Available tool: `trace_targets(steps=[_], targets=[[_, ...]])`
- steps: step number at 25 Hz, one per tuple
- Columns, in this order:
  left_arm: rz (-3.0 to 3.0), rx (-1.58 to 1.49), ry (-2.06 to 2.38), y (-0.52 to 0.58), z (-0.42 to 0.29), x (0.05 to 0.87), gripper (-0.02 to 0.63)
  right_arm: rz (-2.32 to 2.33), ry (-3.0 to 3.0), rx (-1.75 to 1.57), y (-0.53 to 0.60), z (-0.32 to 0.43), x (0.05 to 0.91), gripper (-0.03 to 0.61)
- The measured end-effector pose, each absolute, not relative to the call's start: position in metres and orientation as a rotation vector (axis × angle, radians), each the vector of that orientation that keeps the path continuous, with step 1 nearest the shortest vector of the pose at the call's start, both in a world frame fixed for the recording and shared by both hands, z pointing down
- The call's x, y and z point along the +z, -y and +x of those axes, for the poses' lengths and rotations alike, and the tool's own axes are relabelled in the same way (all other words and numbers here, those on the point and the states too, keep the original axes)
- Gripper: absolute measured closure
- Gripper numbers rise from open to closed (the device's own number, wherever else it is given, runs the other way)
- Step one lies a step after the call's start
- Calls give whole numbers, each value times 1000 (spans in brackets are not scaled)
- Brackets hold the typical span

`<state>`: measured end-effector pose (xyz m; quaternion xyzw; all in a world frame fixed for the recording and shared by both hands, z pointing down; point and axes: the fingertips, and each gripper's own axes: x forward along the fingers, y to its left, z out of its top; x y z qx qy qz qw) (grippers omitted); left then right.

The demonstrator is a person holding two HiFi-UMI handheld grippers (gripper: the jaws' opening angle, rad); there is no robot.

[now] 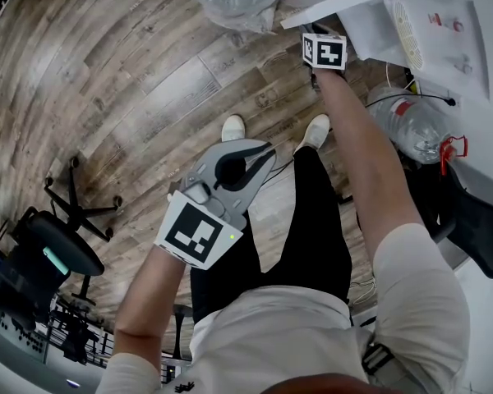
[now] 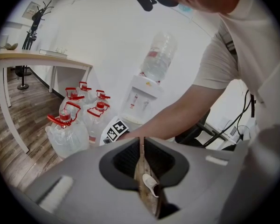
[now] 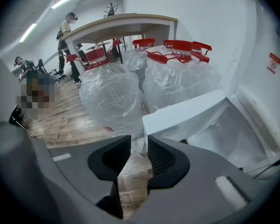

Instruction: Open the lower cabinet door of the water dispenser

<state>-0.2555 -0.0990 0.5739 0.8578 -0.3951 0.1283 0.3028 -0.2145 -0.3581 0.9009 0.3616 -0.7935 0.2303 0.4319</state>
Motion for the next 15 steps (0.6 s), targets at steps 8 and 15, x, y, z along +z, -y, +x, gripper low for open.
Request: trace_targets(steps=[8,15], targets=[[2421,326,968,89,-239,516,555,868,2036,565,313,-205,828,499],[2538,320,897,61,-230,465,555,920,2116,632,255,-179,724,573]])
